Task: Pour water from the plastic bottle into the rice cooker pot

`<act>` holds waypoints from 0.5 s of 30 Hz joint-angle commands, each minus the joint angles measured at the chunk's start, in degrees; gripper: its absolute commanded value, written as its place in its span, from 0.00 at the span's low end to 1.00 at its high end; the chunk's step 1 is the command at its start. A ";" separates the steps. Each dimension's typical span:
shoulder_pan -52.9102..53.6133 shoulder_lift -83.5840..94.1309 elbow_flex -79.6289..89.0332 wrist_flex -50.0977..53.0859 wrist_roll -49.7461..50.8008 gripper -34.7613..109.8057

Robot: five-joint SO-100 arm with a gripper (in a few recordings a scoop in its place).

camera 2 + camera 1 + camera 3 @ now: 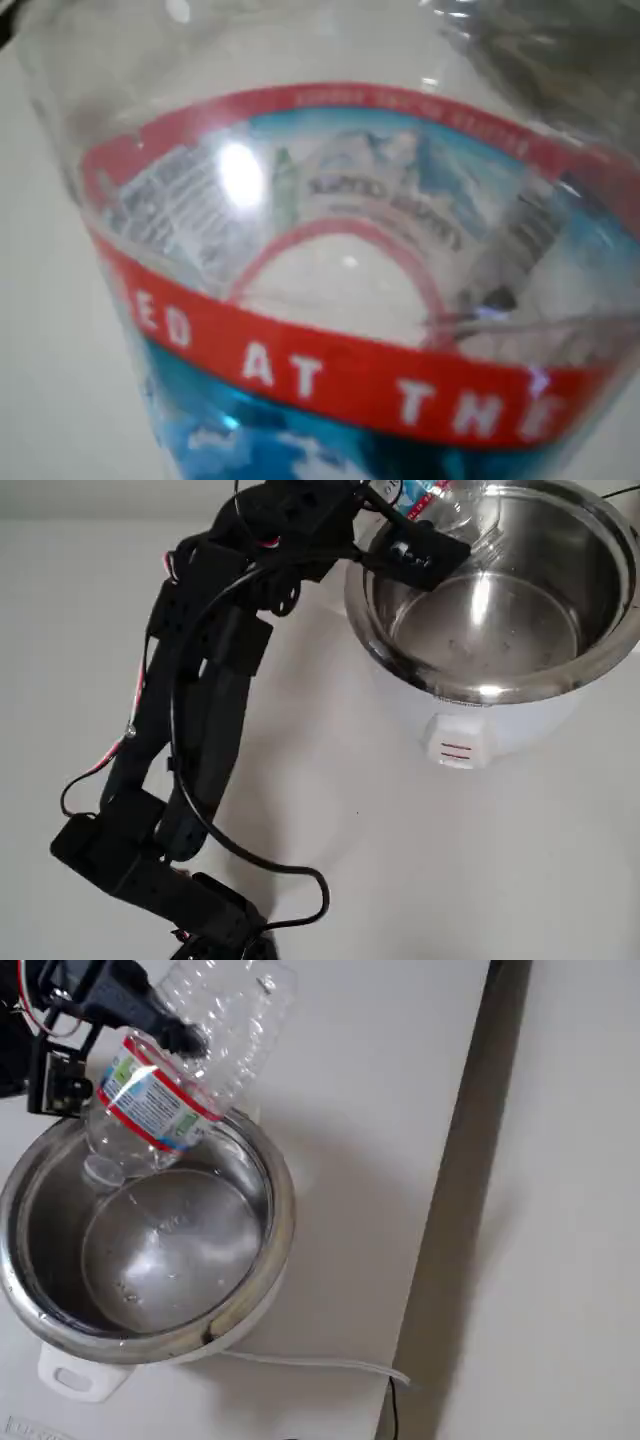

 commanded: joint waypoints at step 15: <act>-12.57 -0.18 -4.31 3.60 -68.82 0.29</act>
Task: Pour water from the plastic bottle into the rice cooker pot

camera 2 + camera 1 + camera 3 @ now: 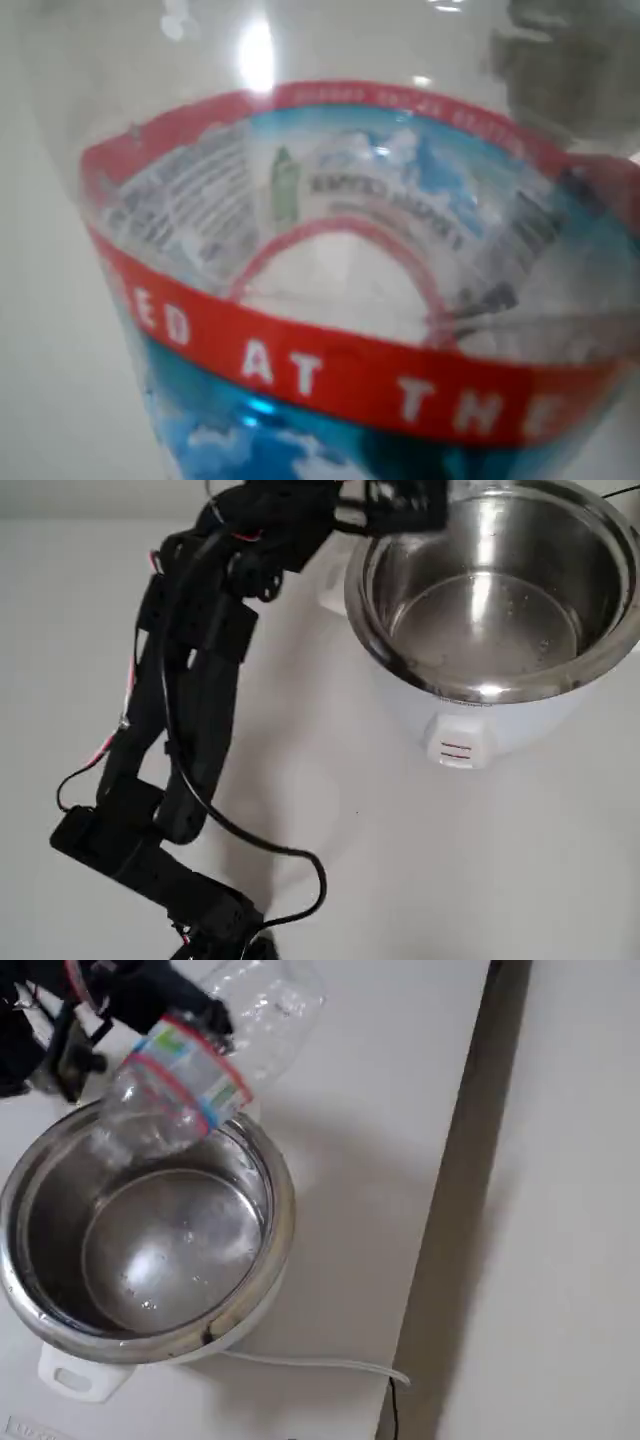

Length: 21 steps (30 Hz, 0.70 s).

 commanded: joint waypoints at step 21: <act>-26.02 26.54 78.75 -59.77 -83.85 0.29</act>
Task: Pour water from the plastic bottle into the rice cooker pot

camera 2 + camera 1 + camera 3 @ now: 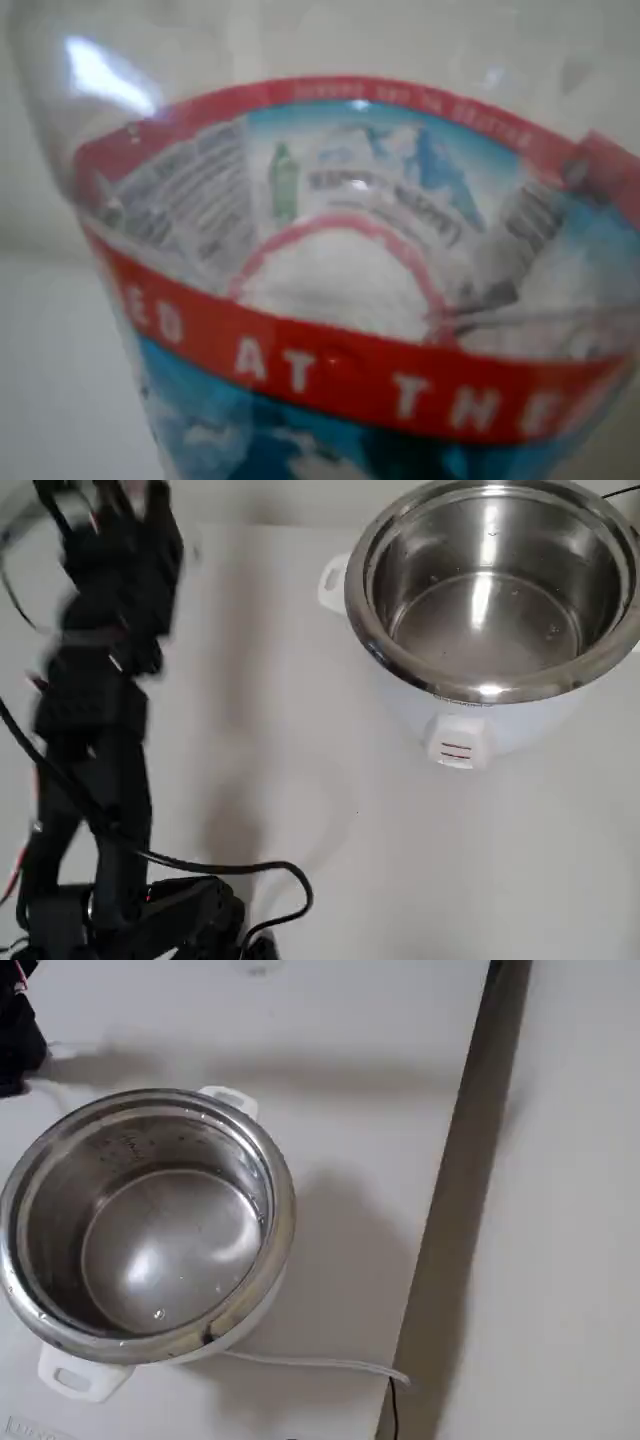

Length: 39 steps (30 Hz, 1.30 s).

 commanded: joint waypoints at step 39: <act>13.97 -71.72 -22.24 -63.46 -9.05 0.55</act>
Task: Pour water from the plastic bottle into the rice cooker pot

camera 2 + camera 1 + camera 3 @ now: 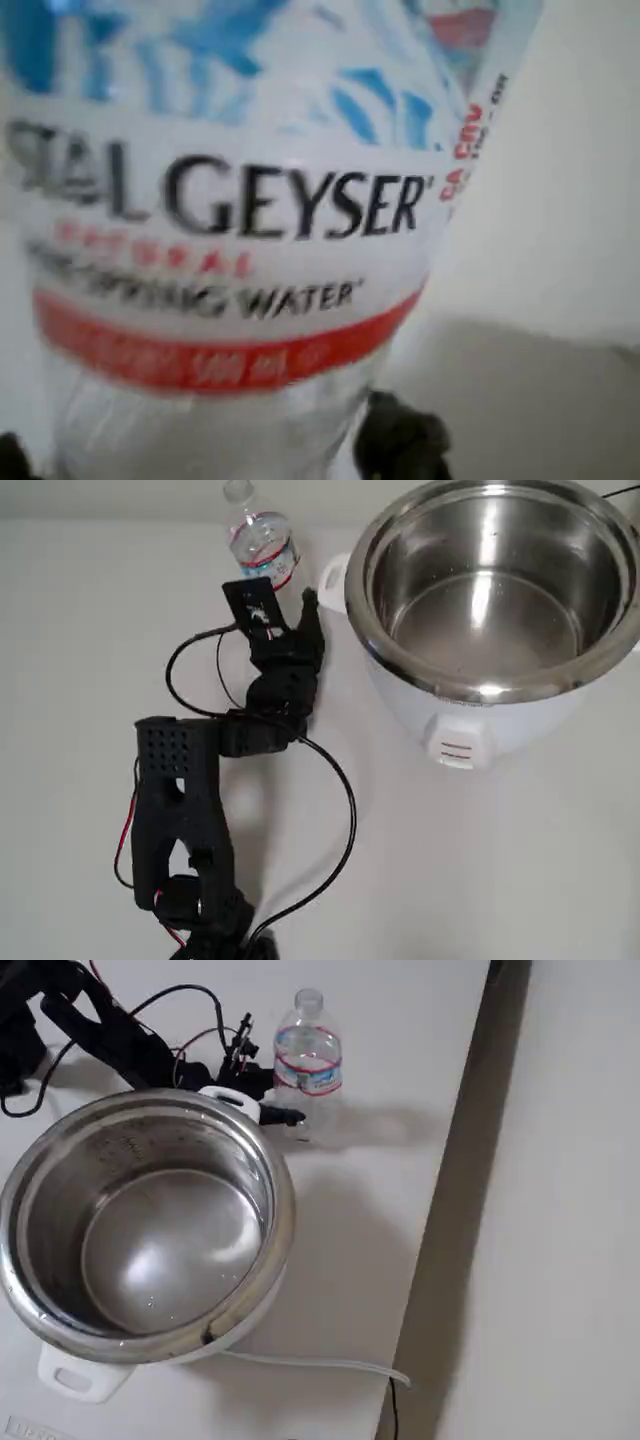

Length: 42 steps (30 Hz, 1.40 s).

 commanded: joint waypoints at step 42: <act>12.48 146.07 47.81 144.32 85.25 0.24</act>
